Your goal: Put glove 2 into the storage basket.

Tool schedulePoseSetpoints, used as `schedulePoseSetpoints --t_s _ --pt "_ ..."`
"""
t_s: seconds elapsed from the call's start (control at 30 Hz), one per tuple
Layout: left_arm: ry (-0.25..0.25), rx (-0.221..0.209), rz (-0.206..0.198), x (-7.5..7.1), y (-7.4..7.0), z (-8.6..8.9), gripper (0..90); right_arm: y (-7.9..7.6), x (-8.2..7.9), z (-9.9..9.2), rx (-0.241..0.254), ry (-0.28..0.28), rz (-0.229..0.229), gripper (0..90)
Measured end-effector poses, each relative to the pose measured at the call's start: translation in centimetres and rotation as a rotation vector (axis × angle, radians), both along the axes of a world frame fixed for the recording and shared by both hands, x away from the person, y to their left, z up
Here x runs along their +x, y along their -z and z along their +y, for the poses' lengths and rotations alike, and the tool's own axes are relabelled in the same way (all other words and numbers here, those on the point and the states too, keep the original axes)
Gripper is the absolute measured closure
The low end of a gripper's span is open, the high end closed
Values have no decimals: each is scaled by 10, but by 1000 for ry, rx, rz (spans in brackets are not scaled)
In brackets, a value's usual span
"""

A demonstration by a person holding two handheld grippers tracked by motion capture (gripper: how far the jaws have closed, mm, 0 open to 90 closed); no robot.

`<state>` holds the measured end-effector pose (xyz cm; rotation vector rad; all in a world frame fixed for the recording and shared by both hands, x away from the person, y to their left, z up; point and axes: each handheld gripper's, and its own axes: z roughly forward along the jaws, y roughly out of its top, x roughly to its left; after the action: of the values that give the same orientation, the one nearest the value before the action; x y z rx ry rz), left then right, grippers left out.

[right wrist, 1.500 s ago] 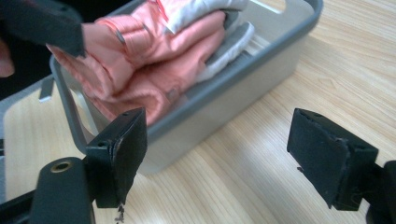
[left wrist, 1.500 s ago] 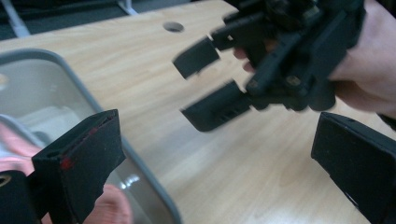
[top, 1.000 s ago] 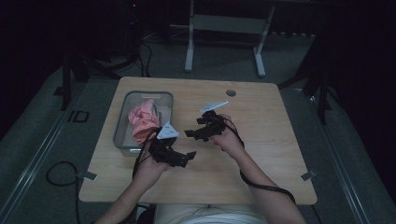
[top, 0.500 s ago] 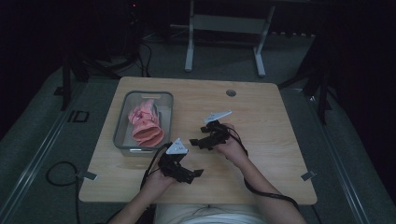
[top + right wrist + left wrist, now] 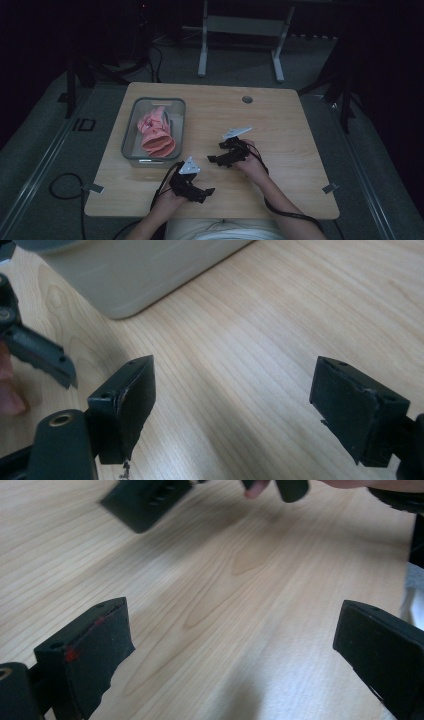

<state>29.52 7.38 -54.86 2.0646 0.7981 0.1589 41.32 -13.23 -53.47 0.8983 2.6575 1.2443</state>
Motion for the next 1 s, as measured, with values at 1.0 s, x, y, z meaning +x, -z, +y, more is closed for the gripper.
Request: schedulePoseSetpoints --t_s 1.0 --pt "-41 53 -67 -11 8 7 19 23 -14 -10 18 -11 -60 178"
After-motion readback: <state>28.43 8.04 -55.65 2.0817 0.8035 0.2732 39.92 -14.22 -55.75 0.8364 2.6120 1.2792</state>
